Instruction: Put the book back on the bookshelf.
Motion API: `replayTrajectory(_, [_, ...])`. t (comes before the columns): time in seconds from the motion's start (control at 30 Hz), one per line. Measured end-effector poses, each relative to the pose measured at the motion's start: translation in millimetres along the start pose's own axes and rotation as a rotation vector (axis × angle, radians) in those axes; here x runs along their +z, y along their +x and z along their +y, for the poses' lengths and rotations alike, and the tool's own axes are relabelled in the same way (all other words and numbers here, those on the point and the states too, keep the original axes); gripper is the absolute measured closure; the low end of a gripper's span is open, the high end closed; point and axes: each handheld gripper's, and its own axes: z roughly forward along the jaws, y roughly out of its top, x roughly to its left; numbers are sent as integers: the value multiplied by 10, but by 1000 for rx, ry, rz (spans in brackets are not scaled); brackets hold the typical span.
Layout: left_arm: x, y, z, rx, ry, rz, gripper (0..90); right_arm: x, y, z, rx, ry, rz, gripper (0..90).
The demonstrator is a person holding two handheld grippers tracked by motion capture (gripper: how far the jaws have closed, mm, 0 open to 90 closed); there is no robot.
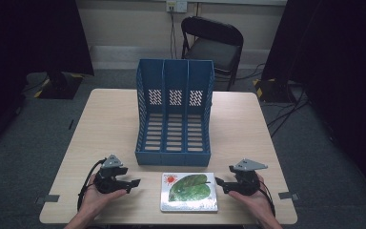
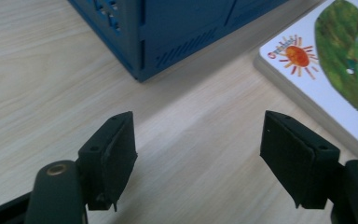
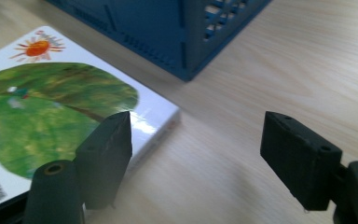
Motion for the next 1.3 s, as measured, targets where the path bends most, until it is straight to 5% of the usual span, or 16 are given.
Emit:
replayTrajectory(0.4, [98, -244, 168, 32, -5, -56, 246, 56, 344, 106, -35, 71, 123, 247])
replayTrajectory(0.63, [275, -390, 293, 51, 7, -65, 227, 124, 370, 109, -46, 64, 117, 233])
replayTrajectory(0.67, [348, -454, 340, 78, 16, -69, 224, 143, 356, 88, -43, 76, 112, 215])
replayTrajectory(0.87, [536, -497, 350, 71, 50, -110, 210, 173, 349, 51, -44, 93, 112, 202])
replayTrajectory(1.0, [598, -504, 357, 52, 4, -98, 236, 207, 352, 25, -41, 121, 113, 186])
replayTrajectory(1.3, [722, -573, 302, 67, 37, -148, 217, 252, 400, 8, -24, 125, 137, 125])
